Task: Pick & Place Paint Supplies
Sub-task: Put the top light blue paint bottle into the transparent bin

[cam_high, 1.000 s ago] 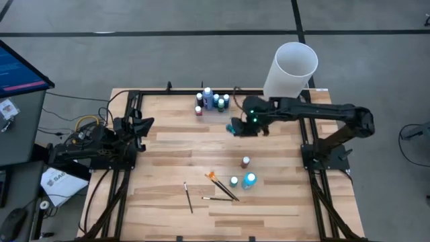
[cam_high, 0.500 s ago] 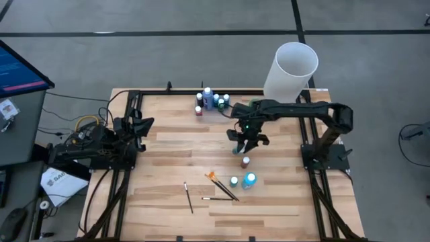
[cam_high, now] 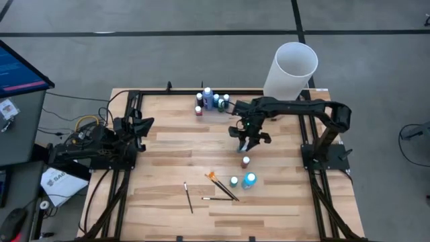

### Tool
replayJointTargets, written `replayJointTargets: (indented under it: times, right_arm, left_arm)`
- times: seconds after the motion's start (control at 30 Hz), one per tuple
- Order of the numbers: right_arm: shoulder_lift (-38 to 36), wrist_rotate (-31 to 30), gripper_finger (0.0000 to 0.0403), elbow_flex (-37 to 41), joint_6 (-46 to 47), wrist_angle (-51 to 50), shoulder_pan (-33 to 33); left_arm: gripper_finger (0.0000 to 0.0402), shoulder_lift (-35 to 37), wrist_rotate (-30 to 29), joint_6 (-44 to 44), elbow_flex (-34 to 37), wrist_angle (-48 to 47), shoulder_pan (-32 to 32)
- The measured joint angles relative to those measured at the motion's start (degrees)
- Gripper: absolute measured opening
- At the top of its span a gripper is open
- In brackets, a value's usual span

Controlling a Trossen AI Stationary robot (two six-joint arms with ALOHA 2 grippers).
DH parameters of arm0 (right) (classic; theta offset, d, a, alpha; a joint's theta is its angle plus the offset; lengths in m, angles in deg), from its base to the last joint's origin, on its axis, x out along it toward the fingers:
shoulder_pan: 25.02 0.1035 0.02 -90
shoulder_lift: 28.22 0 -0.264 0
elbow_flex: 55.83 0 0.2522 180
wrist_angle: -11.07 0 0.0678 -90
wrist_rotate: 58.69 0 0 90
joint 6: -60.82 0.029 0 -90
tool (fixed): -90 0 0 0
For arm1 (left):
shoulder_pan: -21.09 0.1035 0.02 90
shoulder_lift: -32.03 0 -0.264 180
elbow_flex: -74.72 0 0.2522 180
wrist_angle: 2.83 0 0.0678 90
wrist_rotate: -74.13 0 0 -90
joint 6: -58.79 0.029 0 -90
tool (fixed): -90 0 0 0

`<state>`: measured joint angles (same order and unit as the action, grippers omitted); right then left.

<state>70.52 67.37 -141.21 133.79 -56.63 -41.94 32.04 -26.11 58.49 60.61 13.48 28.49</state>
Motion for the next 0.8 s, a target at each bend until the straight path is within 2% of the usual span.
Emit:
replayJointTargets:
  times: [0.17,0.5,0.8]
  right_arm:
    - [1.8,-1.3,0.0104,0.5,0.6,-1.6,0.8]
    - [5.3,1.8,0.0122,-0.1,-0.8,1.0,1.5]
    - [5.1,-1.8,0.0132,-1.7,-4.4,2.2,1.4]
  left_arm:
    - [0.0002,0.0,0.0,0.0,0.0,0.0,0.0]
    - [0.0002,0.0,0.0,0.0,0.0,0.0,0.0]
    - [0.0002,0.0,0.0,0.0,0.0,0.0,0.0]
